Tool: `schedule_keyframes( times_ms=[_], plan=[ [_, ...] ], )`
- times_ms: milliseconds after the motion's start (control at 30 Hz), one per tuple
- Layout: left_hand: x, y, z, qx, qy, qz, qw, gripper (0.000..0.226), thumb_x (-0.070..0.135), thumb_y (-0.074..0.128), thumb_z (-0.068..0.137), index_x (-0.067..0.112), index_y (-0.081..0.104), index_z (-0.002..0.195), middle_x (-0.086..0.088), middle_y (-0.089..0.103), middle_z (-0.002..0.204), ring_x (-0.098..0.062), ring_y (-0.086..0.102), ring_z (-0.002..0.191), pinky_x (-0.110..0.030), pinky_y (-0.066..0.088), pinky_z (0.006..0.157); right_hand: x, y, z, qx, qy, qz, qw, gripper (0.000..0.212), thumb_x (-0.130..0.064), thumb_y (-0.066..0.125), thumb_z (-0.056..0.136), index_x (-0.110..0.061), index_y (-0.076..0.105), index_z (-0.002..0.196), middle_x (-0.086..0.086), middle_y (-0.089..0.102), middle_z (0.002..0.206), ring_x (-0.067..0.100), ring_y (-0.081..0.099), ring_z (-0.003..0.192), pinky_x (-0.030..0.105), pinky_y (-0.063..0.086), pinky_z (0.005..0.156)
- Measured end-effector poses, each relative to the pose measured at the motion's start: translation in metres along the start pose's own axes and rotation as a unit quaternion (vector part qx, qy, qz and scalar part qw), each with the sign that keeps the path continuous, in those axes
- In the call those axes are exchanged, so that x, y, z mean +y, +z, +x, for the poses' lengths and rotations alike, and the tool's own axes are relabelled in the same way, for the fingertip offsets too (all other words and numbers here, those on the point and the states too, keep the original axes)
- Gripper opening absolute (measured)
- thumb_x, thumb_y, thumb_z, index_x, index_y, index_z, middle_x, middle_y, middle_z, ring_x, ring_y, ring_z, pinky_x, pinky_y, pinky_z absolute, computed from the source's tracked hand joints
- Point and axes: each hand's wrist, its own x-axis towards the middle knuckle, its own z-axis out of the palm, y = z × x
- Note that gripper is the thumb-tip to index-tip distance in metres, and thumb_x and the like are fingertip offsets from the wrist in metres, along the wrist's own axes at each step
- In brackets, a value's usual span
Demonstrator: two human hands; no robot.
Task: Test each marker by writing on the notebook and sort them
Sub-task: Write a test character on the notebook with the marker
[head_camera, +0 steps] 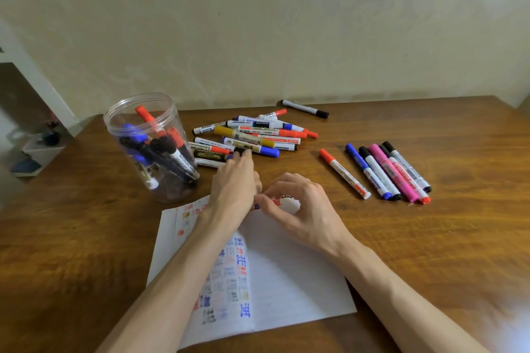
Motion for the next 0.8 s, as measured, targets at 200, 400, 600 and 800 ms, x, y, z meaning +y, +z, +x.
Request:
schedule_keyframes(
  times_ms=[200, 400, 600, 800],
  plan=[
    [-0.009, -0.003, -0.003, 0.094, 0.046, -0.103, 0.989, 0.055, 0.01, 0.059, 0.102, 0.028, 0.046, 0.152, -0.002, 0.057, 0.147, -0.019, 0.054, 0.134, -0.031, 0.05, 0.098, 0.006, -0.013, 0.003, 0.085, 0.061, 0.003, 0.995, 0.025, -0.04, 0.063, 0.097, -0.019, 0.078, 0.096, -0.01, 0.071, 0.09, 0.003, 0.064, 0.088, 0.01, 0.047, 0.07],
    [-0.025, 0.007, 0.004, 0.062, 0.057, -0.045, 0.995, 0.049, 0.023, 0.071, 0.095, 0.029, 0.057, 0.142, 0.001, 0.054, 0.149, -0.018, 0.048, 0.139, -0.037, 0.041, 0.111, 0.009, -0.012, 0.004, 0.089, 0.087, 0.006, 0.992, 0.019, -0.037, 0.066, 0.096, -0.022, 0.076, 0.099, -0.012, 0.071, 0.093, 0.002, 0.064, 0.09, 0.011, 0.05, 0.072],
    [-0.024, 0.014, 0.01, 0.066, 0.123, -0.042, 0.989, 0.02, 0.028, 0.076, 0.091, 0.031, 0.07, 0.11, 0.002, 0.051, 0.133, -0.019, 0.044, 0.13, -0.041, 0.041, 0.109, 0.011, -0.015, 0.004, 0.101, 0.105, -0.015, 0.989, 0.009, -0.029, 0.069, 0.097, -0.025, 0.077, 0.101, -0.014, 0.071, 0.092, 0.0, 0.063, 0.09, 0.009, 0.048, 0.073],
    [-0.011, 0.009, -0.001, 0.191, 0.217, -0.189, 0.938, 0.023, 0.023, 0.07, 0.096, 0.015, 0.064, 0.117, 0.005, 0.05, 0.103, -0.01, 0.054, 0.091, -0.022, 0.049, 0.075, 0.016, -0.019, 0.005, 0.101, 0.128, -0.033, 0.986, 0.012, -0.018, 0.072, 0.096, -0.021, 0.076, 0.106, -0.011, 0.071, 0.094, 0.0, 0.064, 0.084, 0.008, 0.049, 0.07]
  ],
)
